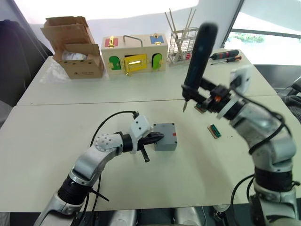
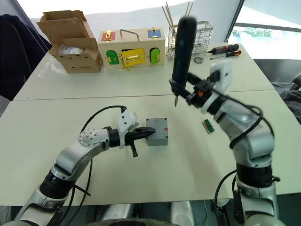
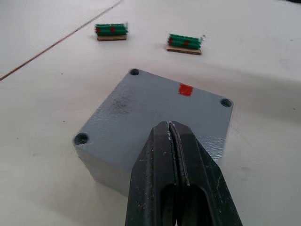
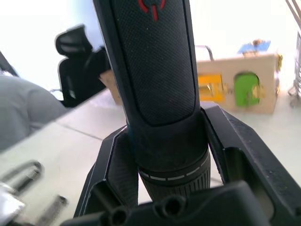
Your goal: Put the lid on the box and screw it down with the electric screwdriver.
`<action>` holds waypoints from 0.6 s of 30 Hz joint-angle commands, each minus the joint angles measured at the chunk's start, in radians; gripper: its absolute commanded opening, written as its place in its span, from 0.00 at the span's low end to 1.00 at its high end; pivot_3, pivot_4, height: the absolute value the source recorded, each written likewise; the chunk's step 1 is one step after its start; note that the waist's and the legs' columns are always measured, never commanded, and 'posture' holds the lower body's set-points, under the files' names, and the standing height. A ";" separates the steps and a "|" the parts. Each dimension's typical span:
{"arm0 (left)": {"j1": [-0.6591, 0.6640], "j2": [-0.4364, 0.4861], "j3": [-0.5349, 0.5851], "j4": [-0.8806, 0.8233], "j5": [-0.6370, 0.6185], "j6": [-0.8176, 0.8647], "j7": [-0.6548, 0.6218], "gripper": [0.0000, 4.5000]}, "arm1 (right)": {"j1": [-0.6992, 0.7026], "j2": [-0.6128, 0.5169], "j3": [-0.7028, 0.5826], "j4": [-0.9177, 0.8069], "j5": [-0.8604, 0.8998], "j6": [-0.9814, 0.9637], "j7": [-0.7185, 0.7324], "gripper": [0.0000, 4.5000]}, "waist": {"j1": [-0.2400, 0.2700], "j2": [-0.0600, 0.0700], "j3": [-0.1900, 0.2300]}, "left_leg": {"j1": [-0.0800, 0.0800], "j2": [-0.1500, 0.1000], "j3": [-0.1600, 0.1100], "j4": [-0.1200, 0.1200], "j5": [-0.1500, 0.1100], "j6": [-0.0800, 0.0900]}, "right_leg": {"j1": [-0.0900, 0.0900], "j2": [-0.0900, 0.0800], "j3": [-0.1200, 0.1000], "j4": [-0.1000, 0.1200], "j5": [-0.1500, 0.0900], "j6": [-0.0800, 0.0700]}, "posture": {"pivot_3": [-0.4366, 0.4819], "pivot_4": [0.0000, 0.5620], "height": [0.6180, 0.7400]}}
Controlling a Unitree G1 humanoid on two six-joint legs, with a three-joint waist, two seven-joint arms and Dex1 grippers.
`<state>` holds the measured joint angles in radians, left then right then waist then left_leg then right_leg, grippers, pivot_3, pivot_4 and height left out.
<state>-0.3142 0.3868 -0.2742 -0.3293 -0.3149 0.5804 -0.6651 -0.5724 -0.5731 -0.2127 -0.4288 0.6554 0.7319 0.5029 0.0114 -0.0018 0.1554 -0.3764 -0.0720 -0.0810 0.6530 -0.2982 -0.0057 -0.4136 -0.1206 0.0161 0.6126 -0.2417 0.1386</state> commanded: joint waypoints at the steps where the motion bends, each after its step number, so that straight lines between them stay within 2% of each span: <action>1: -0.012 -0.006 0.058 0.008 -0.003 -0.017 0.024 0.00 | -0.088 -0.022 -0.070 -0.008 0.088 0.053 -0.023 0.40 | 0.000 -0.002 0.003 | 0.000 0.001 0.000 0.000 0.000 0.000 | 0.000 0.000 0.000 0.000 0.000 0.000 | 0.48 0.27 0.95; 4: -0.060 -0.029 0.113 -0.005 -0.051 0.023 0.039 0.00 | -0.117 -0.033 -0.074 0.027 0.084 0.129 -0.090 0.40 | 0.000 -0.004 0.005 | 0.000 0.001 0.000 -0.001 0.000 0.000 | 0.000 0.000 -0.001 0.000 0.000 0.000 | 0.48 0.27 0.95; 6: -0.090 -0.030 0.137 -0.027 -0.091 0.057 0.027 0.00 | -0.140 -0.071 -0.065 0.059 0.019 0.178 -0.161 0.40 | 0.001 -0.004 0.008 | -0.001 0.000 0.000 0.001 0.000 0.000 | 0.000 0.000 -0.001 0.000 0.000 0.000 | 0.48 0.27 0.95; 8: -0.113 0.008 0.126 -0.071 -0.115 0.094 -0.015 0.00 | -0.156 -0.184 -0.030 0.109 -0.023 0.226 -0.117 0.40 | 0.003 -0.003 0.009 | -0.008 -0.001 0.000 0.005 0.000 0.000 | -0.005 -0.001 -0.001 0.001 0.001 -0.001 | 0.48 0.27 0.95; 10: -0.134 0.064 0.087 -0.132 -0.124 0.122 -0.067 0.00 | -0.158 -0.301 -0.027 0.183 -0.028 0.250 -0.029 0.40 | 0.003 -0.002 0.010 | -0.021 -0.001 0.000 0.012 0.003 -0.005 | -0.016 -0.001 -0.001 0.003 0.001 -0.001 | 0.48 0.27 0.95; 12: -0.150 0.092 0.065 -0.174 -0.140 0.141 -0.092 0.00 | -0.168 -0.401 -0.019 0.267 -0.033 0.304 0.024 0.40 | 0.002 -0.001 0.012 | -0.024 -0.002 0.000 0.013 0.003 -0.005 | -0.018 -0.001 -0.001 0.002 0.001 -0.001 | 0.48 0.27 0.95; 16: -0.164 0.096 0.035 -0.230 -0.165 0.179 -0.104 0.00 | -0.169 -0.575 0.053 0.462 -0.030 0.447 0.181 0.40 | 0.001 0.000 0.013 | -0.028 -0.002 0.002 0.012 0.002 -0.003 | -0.021 -0.001 -0.001 0.000 0.001 -0.001 | 0.48 0.27 0.95; 18: -0.157 0.090 0.009 -0.255 -0.170 0.192 -0.099 0.00 | -0.164 -0.633 0.150 0.586 -0.105 0.477 0.212 0.40 | 0.000 0.000 0.013 | -0.028 -0.001 0.002 0.012 0.002 -0.003 | -0.022 -0.001 -0.001 0.000 0.001 -0.001 | 0.48 0.27 0.95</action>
<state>-0.4682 0.4790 -0.2483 -0.5352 -0.4679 0.7642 -0.7628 -0.7184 -1.1700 -0.0950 0.1054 0.5935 1.1933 0.6817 0.0115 -0.0016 0.1684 -0.4046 -0.0730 -0.0787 0.6651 -0.2962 -0.0089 -0.4351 -0.1220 0.0149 0.6129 -0.2406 0.1381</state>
